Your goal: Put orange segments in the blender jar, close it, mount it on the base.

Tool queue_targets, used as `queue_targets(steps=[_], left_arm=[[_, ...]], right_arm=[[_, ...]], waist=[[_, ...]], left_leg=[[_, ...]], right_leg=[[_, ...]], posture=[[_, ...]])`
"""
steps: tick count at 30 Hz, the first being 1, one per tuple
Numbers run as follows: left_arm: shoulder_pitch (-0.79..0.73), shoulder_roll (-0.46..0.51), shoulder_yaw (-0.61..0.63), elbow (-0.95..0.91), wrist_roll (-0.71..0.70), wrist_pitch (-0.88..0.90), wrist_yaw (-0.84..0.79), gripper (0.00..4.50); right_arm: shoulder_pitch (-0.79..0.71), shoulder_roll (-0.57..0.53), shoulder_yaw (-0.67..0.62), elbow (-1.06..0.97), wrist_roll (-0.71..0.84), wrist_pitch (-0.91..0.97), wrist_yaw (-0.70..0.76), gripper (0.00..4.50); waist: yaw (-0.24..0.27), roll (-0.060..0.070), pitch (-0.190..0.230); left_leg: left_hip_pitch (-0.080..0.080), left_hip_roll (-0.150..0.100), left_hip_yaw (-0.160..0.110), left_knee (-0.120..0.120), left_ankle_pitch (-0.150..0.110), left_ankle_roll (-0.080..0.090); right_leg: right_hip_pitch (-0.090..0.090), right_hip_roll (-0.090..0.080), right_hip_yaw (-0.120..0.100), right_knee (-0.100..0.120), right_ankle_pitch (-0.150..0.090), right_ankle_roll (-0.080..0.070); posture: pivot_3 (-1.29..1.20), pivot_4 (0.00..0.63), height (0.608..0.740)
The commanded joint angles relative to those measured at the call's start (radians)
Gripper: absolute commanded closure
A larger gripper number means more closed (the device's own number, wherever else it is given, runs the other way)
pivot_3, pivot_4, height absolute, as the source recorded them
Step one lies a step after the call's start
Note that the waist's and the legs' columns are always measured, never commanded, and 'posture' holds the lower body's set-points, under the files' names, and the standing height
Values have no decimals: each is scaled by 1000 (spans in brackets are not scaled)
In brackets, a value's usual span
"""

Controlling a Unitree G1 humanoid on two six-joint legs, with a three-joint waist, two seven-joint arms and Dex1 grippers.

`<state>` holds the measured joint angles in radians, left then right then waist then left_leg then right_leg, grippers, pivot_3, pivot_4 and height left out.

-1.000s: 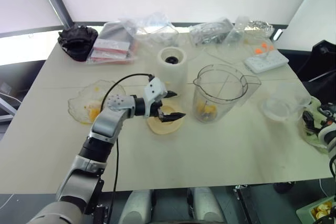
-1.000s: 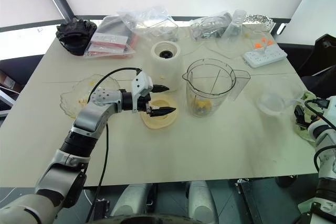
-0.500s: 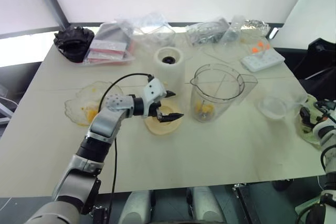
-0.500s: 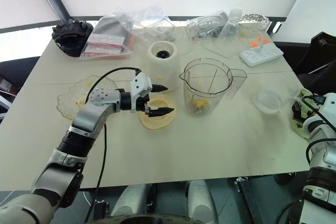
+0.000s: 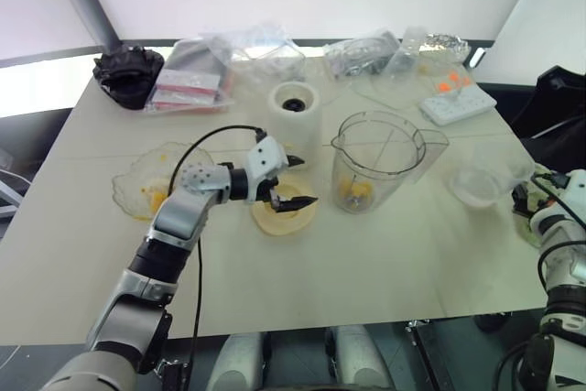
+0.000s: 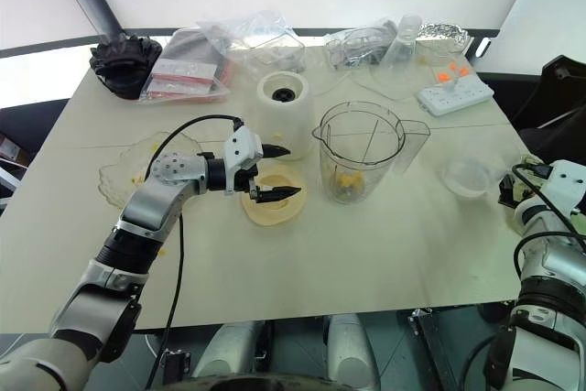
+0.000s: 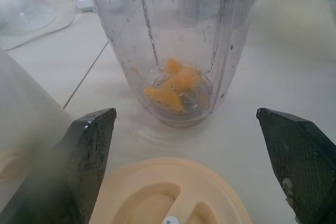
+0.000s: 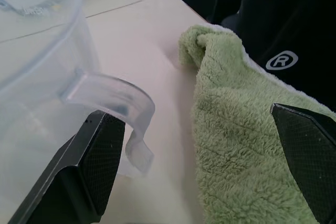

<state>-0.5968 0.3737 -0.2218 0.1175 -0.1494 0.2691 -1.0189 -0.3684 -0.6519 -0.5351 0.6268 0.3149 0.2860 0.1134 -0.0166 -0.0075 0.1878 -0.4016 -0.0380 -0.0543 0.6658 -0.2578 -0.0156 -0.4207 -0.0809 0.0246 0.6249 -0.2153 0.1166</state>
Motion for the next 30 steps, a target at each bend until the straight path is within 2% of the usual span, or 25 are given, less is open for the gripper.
queue_targets(steps=[1,8,15,30], left_arm=[[-18,2,1,-1,3,-29,8,0],[-17,0,2,7,6,-39,9,0],[-23,-2,-5,-8,14,-48,12,0],[-35,-13,-1,-17,-3,-11,21,0]], right_arm=[[-30,-6,0,9,-14,-44,-6,827],[-39,6,13,24,-14,-63,-1,4474],[-24,20,12,15,-8,-72,4,4474],[8,66,8,-56,18,-77,6,4474]], waist=[[0,0,0],[2,0,0],[2,0,0],[-2,0,0]], left_leg=[[0,0,0,0,0,0],[0,0,0,0,0,0],[10,0,-2,-3,0,0],[11,0,-3,-3,0,0]], right_leg=[[0,0,0,0,0,0],[0,0,0,0,0,0],[12,0,-2,-6,-1,-1],[13,0,-1,-7,-1,-1]], posture=[[0,150,740],[0,150,740],[0,150,740],[0,150,740]])
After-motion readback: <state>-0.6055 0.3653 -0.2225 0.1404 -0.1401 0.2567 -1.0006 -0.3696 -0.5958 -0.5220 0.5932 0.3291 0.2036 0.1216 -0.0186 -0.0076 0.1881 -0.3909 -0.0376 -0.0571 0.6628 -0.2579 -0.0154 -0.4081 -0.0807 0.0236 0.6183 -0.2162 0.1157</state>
